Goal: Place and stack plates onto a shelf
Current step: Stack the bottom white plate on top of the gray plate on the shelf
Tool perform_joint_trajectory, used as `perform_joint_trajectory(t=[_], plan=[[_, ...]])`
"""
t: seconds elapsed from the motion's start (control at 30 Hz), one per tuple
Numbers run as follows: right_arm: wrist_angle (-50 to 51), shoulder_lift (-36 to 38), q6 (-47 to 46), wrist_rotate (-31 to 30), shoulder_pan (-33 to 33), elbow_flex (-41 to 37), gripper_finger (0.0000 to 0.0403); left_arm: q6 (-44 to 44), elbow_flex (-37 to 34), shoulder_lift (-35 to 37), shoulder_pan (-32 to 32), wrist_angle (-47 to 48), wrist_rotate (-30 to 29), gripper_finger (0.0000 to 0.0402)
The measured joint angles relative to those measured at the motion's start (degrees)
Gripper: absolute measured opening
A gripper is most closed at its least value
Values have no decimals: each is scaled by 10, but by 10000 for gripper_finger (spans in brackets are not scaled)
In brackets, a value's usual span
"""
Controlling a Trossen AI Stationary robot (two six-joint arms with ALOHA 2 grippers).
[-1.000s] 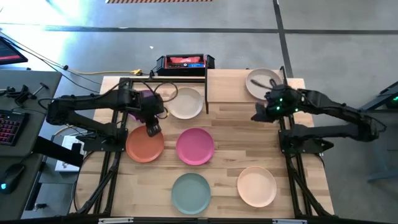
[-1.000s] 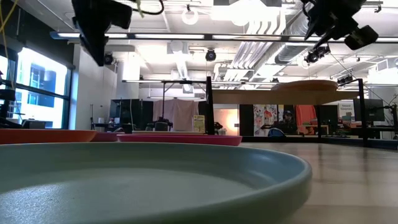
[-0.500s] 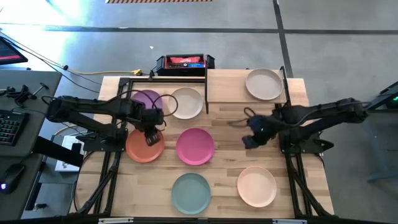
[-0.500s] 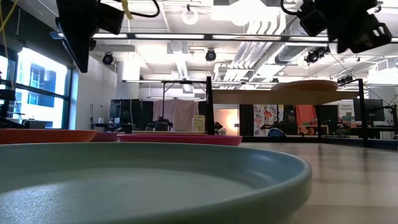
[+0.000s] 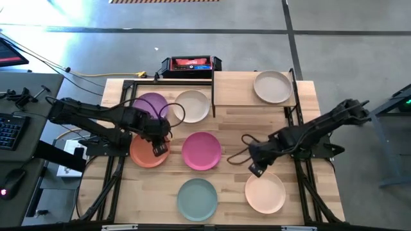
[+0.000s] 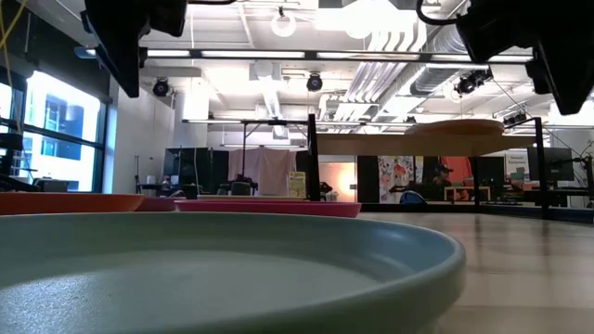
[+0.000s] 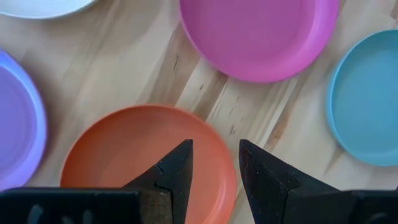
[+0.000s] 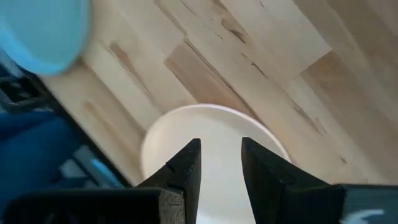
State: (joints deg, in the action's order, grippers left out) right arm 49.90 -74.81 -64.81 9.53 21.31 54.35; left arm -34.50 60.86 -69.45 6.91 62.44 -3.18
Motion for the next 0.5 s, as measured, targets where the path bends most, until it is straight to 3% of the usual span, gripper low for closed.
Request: perform_joint_trajectory(t=[0.5], plan=[[-28, -136, 210, -1, 26, 0, 94, -16, 0, 0, 7, 0, 0, 117]])
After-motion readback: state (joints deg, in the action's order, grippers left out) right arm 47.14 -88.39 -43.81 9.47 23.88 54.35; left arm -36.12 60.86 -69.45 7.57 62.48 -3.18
